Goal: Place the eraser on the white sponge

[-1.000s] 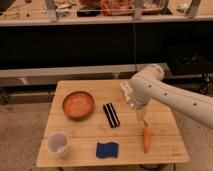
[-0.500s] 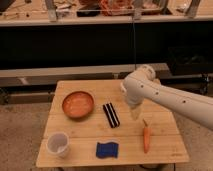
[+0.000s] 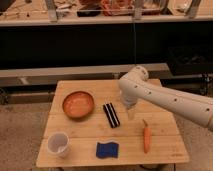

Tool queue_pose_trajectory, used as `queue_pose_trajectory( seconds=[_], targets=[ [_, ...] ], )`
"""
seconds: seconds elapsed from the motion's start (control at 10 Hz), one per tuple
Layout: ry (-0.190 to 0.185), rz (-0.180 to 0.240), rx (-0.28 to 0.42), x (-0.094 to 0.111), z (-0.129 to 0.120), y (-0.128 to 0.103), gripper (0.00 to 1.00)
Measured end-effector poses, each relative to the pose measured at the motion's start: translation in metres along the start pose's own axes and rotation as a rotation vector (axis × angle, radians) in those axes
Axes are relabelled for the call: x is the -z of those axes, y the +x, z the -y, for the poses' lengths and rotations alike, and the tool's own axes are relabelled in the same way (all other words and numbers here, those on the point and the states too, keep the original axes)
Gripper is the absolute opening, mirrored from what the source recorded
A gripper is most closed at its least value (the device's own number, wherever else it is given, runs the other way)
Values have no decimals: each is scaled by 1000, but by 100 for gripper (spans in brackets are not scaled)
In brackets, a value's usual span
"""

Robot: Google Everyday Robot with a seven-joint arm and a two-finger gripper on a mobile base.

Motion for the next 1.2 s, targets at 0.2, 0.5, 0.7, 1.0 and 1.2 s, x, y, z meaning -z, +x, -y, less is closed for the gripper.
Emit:
queue_pose_trajectory(
  seconds=[0.2,0.5,0.7,1.0,1.2],
  targets=[
    [-6,5,20,-7,2,-2,80],
    [-12,11,50,-17,6,-7,80],
    [-19,16,75,-25,7,-10,80],
    [-28,23,112,-34,8,-14,80],
    [-37,29,136,-40,8,-16,80]
  ],
)
